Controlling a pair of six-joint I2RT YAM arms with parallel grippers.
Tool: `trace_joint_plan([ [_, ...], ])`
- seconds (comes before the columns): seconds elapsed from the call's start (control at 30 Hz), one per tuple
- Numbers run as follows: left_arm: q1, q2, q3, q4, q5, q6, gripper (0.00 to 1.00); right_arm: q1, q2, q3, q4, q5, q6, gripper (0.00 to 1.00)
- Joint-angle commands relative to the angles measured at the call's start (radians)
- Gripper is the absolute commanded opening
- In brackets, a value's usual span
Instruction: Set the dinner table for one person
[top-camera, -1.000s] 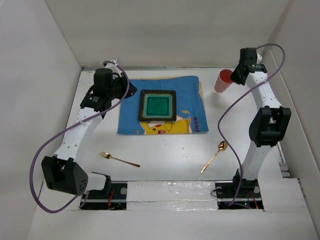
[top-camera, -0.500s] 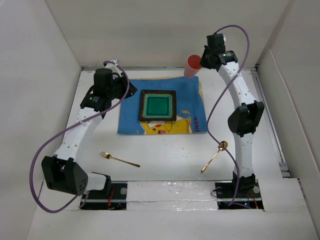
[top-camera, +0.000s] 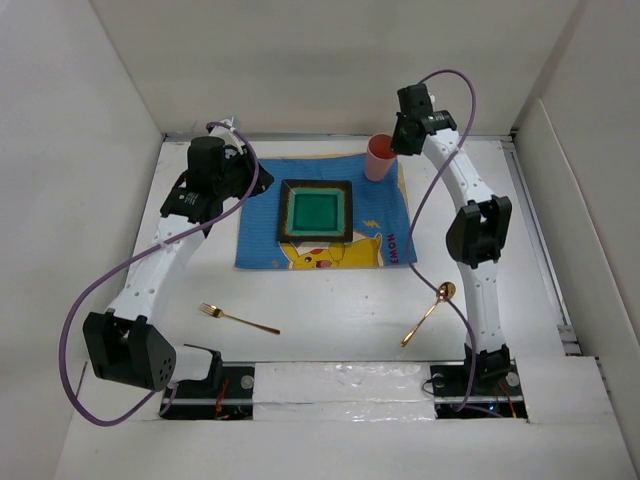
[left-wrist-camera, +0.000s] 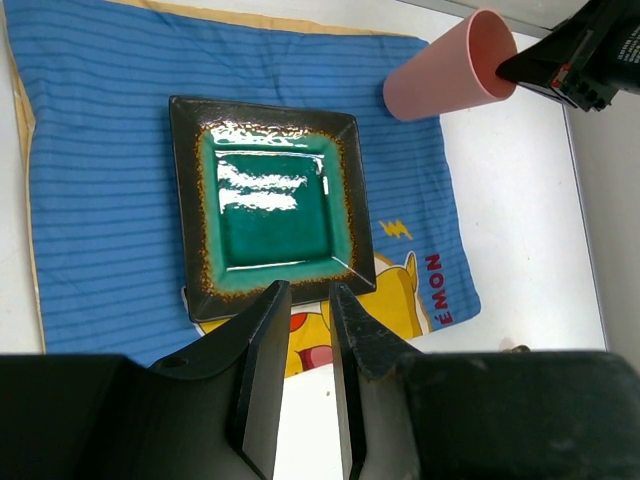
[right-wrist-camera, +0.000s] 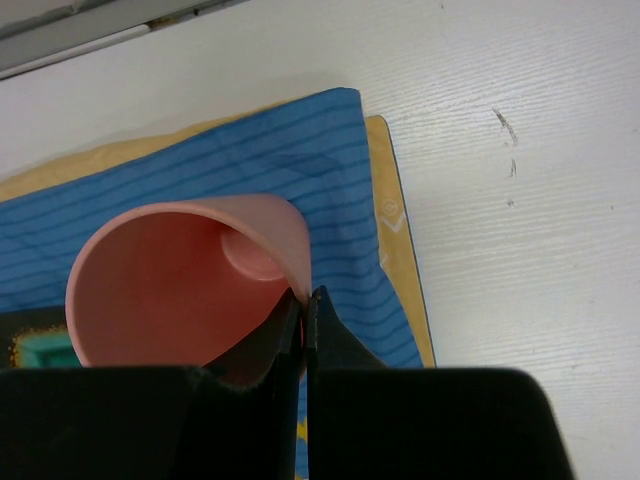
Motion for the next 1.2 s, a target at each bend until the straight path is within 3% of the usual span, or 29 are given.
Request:
trace_joint_plan([
  [0.0, -0.003, -0.013, -0.01, 0.019, -0.005, 0.004, 0.2, 0.017, 0.024, 0.048, 0.027, 0.048, -0.015, 0.0],
  [0.27, -0.003, -0.015, -0.021, 0.021, -0.01, 0.006, 0.2, 0.026, 0.062, 0.038, 0.045, 0.076, -0.009, 0.0],
  [0.3, -0.003, -0.015, -0.021, 0.019, -0.01, 0.006, 0.2, 0.027, 0.061, 0.038, 0.046, 0.076, -0.006, 0.03],
  [0.43, -0.003, -0.015, -0.027, 0.022, -0.008, 0.003, 0.2, 0.027, 0.04, 0.036, 0.068, 0.087, 0.001, 0.35],
  [0.53, -0.003, -0.013, -0.028, 0.024, -0.004, 0.003, 0.2, 0.027, -0.008, 0.048, 0.086, 0.069, 0.0, 0.49],
  [0.73, -0.003, -0.01, -0.021, 0.028, 0.016, 0.004, 0.2, -0.015, -0.227, -0.036, 0.152, -0.017, 0.017, 0.59],
  [0.83, -0.003, -0.013, -0.018, 0.027, 0.03, 0.01, 0.2, -0.015, -0.365, -0.249, 0.218, 0.01, 0.064, 0.51],
  [0.87, -0.003, -0.015, -0.018, 0.024, 0.031, 0.012, 0.2, -0.024, -0.478, -0.33, 0.264, 0.009, 0.082, 0.43],
  [0.9, -0.003, -0.016, -0.018, 0.021, 0.034, 0.021, 0.2, -0.024, -0.54, -0.516, 0.289, 0.007, 0.105, 0.2],
  [0.93, -0.003, -0.021, -0.018, 0.013, 0.036, 0.024, 0.2, -0.024, -0.609, -0.622, 0.315, 0.006, 0.128, 0.07],
  [0.97, -0.014, -0.028, -0.015, 0.007, 0.025, 0.033, 0.2, -0.024, -0.746, -0.727, 0.36, -0.001, 0.185, 0.0],
  [1.03, -0.068, -0.032, 0.005, -0.03, -0.037, 0.067, 0.21, -0.024, -0.883, -1.04, 0.387, -0.025, 0.249, 0.0],
  [1.17, -0.201, -0.044, 0.028, -0.084, -0.162, 0.116, 0.22, -0.024, -1.195, -1.428, 0.245, -0.021, 0.358, 0.0],
])
